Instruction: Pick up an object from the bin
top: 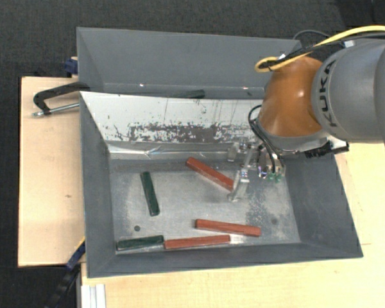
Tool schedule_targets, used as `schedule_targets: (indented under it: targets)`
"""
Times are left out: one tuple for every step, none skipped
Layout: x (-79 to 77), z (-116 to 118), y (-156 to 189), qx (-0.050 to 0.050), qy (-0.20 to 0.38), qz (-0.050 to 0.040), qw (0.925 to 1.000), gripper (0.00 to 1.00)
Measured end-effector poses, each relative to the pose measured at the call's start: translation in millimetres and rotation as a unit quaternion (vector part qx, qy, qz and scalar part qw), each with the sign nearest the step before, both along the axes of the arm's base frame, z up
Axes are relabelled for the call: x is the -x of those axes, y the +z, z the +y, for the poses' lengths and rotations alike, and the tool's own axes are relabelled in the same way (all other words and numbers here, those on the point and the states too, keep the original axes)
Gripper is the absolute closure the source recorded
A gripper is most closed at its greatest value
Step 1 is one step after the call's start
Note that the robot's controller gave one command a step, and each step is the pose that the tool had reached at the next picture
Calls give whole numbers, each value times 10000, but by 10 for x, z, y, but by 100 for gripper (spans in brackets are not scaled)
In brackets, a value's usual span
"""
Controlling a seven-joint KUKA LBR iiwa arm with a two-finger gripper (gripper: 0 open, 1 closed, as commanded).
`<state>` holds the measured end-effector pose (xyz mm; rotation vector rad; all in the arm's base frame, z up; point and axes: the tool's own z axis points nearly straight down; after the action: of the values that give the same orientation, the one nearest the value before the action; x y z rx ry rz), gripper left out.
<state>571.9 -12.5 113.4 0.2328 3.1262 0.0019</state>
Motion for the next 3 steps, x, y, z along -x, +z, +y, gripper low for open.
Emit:
schedule_targets:
  targets:
    - [-187, 42, -241, 3, 964, 18, 9953, 0]
    - [-142, 270, -408, -1, -280, 21, 9996, 100]
    - [-144, 278, -408, 0, -273, 14, 9996, 100]
